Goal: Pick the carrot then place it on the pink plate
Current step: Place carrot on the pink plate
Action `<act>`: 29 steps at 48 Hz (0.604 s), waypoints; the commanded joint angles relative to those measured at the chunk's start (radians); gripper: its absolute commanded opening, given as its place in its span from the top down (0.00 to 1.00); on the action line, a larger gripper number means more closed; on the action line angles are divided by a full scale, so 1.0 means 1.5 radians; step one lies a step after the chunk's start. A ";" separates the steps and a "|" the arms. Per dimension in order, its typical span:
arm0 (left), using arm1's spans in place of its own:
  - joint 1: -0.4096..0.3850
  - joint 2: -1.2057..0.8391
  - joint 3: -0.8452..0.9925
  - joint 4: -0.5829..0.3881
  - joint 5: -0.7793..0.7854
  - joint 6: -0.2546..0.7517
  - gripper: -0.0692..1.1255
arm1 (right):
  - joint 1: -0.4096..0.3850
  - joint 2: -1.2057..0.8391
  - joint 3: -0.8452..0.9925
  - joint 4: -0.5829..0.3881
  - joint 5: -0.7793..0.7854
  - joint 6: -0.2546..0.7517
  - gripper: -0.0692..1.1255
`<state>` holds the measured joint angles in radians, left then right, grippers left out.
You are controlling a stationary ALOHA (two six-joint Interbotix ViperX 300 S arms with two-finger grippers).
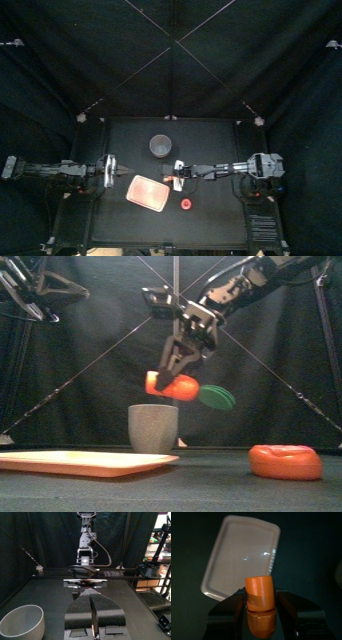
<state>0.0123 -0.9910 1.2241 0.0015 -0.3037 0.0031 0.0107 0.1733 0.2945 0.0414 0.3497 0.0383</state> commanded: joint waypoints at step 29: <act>0.001 0.000 -0.010 0.001 -0.001 0.000 0.97 | 0.044 0.247 -0.327 0.012 0.058 -0.011 0.42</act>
<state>0.0123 -0.9925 1.2257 0.0015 -0.3022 0.0031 0.0782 0.5722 -0.1611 0.0598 0.4310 0.0230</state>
